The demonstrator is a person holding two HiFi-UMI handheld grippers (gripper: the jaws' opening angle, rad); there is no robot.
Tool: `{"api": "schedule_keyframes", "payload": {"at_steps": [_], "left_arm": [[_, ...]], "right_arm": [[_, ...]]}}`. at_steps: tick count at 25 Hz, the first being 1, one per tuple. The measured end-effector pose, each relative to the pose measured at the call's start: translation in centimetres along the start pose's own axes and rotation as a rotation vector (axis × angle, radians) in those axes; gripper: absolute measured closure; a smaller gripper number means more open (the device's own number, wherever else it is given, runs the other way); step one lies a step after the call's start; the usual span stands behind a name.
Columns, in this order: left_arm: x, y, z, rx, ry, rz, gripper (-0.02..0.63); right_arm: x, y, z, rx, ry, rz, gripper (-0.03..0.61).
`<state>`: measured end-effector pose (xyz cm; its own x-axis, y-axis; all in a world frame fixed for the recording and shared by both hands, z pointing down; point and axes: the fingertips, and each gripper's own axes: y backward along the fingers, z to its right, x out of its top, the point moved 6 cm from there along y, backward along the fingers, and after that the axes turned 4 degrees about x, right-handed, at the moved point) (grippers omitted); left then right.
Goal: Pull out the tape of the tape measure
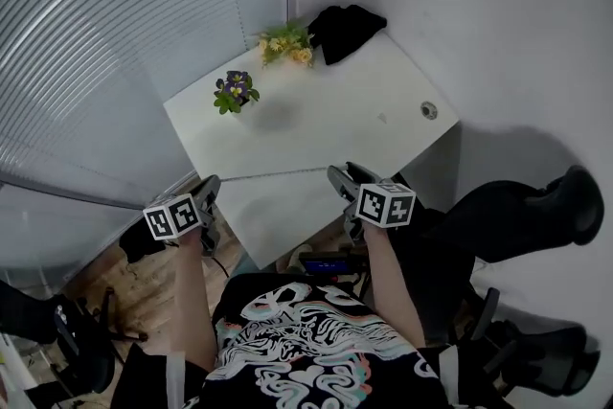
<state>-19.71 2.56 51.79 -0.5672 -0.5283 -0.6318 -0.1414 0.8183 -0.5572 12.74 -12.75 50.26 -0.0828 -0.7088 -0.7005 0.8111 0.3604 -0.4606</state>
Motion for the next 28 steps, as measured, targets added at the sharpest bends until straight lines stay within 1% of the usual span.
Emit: {"api": "schedule_keyframes", "payload": {"at_steps": [3,9,14,19,24,28], "left_arm": [[0.3,-0.4,-0.6,0.017,-0.019,0.005,0.609],[0.1,-0.6,-1.7,0.047,-0.039,-0.019,0.609],[-0.3,-0.4,-2.5,0.059,-0.026,-0.043,0.609],[0.4,-0.5,-3.2,0.063,-0.015,-0.043,0.609],[0.6,-1.0,-4.3,0.082,-0.003,-0.050,0.609],[0.6,-0.8,-5.5,0.100,0.013,-0.040,0.609]], "right_arm": [[0.4,-0.7,0.0,0.000,0.013,-0.003,0.362],[0.2,-1.6,0.4,-0.016,0.023,-0.032,0.362],[-0.3,-2.4,0.2,-0.016,0.031,-0.064,0.362],[-0.2,-3.0,0.1,-0.012,0.014,-0.070,0.362],[-0.1,-4.0,0.6,-0.031,0.010,-0.075,0.362],[-0.1,-4.0,1.1,-0.050,0.004,-0.076,0.362]]}}
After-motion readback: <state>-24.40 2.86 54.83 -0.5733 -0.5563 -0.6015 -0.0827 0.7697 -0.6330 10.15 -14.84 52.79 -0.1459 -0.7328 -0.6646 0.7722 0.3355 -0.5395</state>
